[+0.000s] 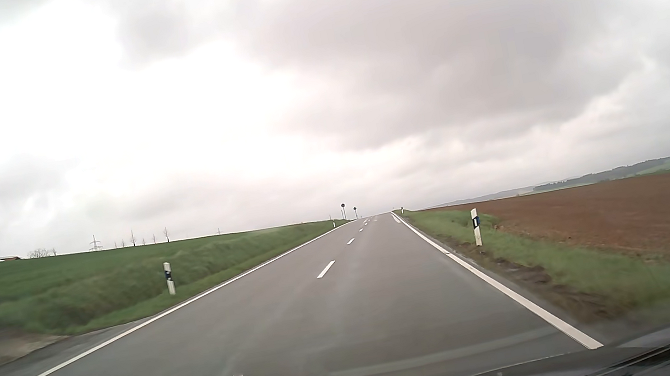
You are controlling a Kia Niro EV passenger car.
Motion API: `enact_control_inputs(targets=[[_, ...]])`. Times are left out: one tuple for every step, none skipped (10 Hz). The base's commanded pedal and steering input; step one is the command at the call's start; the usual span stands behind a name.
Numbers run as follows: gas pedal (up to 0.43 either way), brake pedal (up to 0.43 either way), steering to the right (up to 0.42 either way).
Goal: Follow the waypoints while adhering to traffic rules and regulations
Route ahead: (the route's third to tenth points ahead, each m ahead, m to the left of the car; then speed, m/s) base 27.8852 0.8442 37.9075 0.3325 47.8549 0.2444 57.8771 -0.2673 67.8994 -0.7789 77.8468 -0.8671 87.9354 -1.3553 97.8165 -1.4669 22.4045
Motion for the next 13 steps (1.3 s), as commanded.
enact_control_inputs(targets=[[0.118,0.0,0.003],[0.079,0.0,0.003],[0.079,0.0,0.003],[0.087,0.0,0.003],[0.118,0.0,0.003],[0.157,0.0,0.003],[0.177,0.0,0.003],[0.189,0.0,0.003],[0.189,0.0,0.003],[0.197,0.0,0.003],[0.197,0.0,0.003],[0.197,0.0,0.002],[0.189,0.0,0.002]])
